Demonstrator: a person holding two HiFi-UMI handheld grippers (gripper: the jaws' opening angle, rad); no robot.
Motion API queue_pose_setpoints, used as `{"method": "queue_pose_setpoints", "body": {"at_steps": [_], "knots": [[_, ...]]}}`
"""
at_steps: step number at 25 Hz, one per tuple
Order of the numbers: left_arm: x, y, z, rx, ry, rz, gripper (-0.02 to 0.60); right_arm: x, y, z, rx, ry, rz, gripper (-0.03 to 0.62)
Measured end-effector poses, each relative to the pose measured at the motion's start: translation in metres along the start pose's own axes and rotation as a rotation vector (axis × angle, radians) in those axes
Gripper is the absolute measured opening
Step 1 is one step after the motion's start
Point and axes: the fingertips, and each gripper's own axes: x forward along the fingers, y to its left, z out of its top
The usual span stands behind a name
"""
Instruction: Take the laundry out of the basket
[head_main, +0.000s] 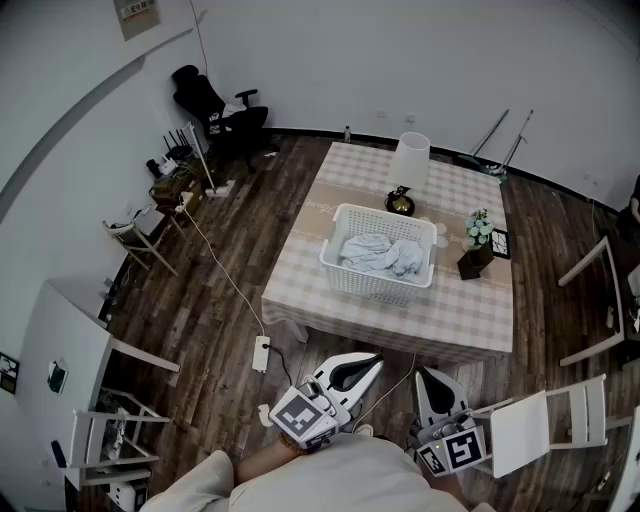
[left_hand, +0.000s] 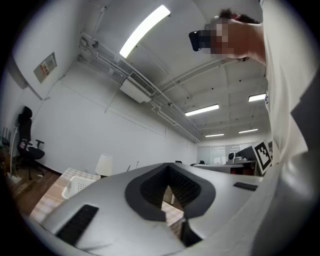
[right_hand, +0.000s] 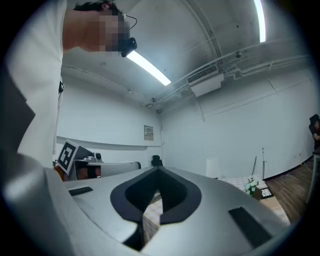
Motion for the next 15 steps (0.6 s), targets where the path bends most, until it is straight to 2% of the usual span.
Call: {"method": "queue_pose_setpoints", "body": {"at_steps": [9, 15], "knots": [[0.007, -0.004, 0.0, 0.05, -0.039, 0.003, 0.023, -0.012, -0.008, 0.001, -0.006, 0.002, 0.002, 0.008], [0.019, -0.022, -0.009, 0.027, -0.016, 0.005, 0.023, -0.028, -0.014, -0.002, 0.002, 0.007, 0.018, 0.009]]}}
